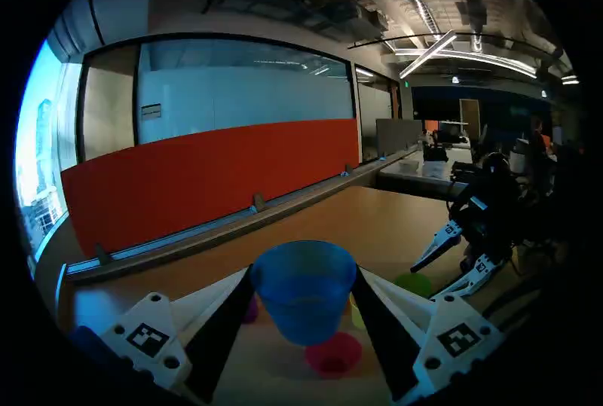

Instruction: Pour water

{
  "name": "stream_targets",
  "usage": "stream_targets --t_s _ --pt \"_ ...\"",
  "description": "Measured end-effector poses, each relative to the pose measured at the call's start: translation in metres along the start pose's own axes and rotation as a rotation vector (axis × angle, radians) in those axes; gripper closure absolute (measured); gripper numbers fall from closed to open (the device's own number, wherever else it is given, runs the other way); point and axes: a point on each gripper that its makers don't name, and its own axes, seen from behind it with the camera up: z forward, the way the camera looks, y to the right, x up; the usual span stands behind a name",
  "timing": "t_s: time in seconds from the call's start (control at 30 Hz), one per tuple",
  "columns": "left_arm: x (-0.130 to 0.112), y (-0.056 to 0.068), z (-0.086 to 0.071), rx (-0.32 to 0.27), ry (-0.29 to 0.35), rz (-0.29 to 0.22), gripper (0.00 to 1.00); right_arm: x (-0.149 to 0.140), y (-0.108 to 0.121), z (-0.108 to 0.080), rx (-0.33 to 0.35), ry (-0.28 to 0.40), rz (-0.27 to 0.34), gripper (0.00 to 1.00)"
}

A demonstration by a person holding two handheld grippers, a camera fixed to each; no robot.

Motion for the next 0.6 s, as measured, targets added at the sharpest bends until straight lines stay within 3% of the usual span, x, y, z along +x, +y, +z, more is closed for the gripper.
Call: stream_targets --t_s 0.6 --pt "-0.015 -0.003 -0.021 0.029 -0.011 -0.018 0.12 0.001 -0.003 0.023 0.026 -0.005 0.02 0.0"
